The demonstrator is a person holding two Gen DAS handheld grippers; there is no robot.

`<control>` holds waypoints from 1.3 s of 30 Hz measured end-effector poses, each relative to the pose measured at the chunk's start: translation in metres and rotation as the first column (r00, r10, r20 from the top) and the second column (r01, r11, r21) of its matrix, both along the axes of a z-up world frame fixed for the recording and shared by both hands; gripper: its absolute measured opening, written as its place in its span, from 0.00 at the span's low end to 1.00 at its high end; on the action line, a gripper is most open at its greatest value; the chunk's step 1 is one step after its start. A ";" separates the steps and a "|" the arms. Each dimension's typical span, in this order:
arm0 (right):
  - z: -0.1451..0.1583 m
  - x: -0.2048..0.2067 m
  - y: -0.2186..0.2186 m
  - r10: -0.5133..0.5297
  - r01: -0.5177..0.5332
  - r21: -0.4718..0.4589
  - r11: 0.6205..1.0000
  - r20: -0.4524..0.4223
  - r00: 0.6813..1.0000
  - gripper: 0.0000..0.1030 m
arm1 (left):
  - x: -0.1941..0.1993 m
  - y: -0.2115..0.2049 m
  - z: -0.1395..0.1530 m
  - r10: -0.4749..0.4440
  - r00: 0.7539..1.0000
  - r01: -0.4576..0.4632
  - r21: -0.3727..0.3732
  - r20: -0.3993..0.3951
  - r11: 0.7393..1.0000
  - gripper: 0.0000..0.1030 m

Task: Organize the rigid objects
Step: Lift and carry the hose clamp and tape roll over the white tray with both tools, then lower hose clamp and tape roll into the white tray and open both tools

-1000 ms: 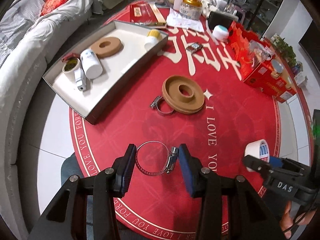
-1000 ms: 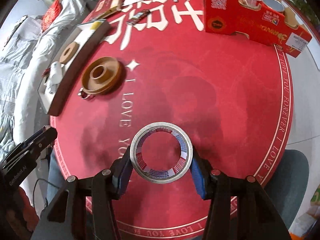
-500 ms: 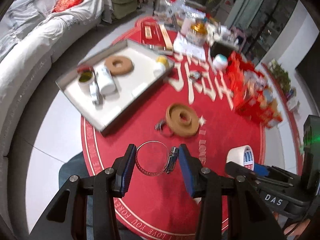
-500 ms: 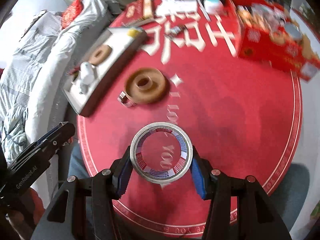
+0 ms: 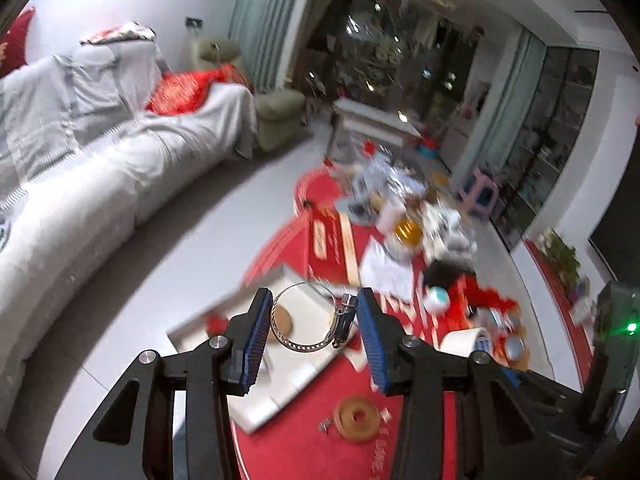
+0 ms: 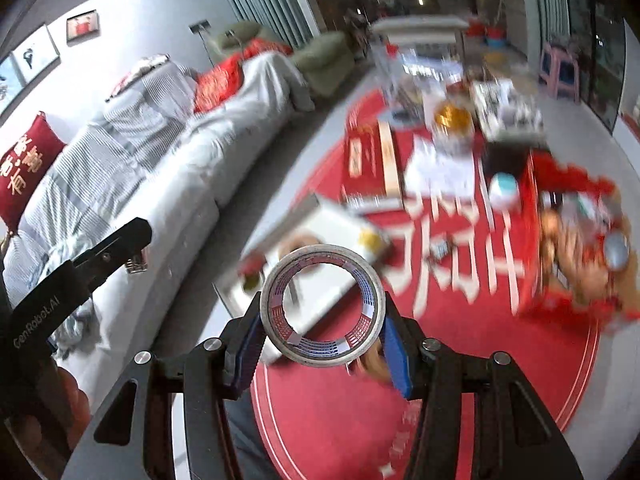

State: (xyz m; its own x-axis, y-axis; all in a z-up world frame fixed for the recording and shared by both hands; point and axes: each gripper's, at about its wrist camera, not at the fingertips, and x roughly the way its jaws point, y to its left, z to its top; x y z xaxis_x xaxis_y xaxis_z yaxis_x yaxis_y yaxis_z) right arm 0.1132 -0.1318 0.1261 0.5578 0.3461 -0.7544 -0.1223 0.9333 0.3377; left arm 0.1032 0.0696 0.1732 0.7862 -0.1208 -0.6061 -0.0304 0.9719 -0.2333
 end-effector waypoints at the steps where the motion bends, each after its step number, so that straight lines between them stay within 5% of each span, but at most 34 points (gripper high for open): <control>1: 0.006 0.007 0.003 0.001 -0.001 0.000 1.000 0.011 1.000 0.53 | 0.005 0.004 0.001 0.016 1.000 -0.016 0.004 0.006 1.000 0.45; 6: 0.013 0.042 0.021 0.014 -0.013 -0.041 0.999 0.032 0.999 0.53 | 0.036 0.015 -0.032 0.088 0.996 -0.085 0.069 -0.035 0.994 0.45; 17: -0.075 0.107 0.051 0.035 -0.040 -0.069 0.997 -0.075 0.997 0.53 | 0.094 0.022 -0.158 0.147 0.953 -0.121 0.110 -0.266 0.986 0.45; 31: -0.140 0.139 0.069 0.070 -0.093 -0.135 0.986 -0.168 0.983 0.53 | 0.128 0.023 -0.221 0.178 0.915 -0.116 0.186 -0.362 0.976 0.45; 39: -0.160 0.145 0.075 0.068 -0.100 -0.140 0.985 -0.212 0.975 0.53 | 0.134 0.020 -0.230 0.169 0.912 -0.099 0.199 -0.374 0.975 0.45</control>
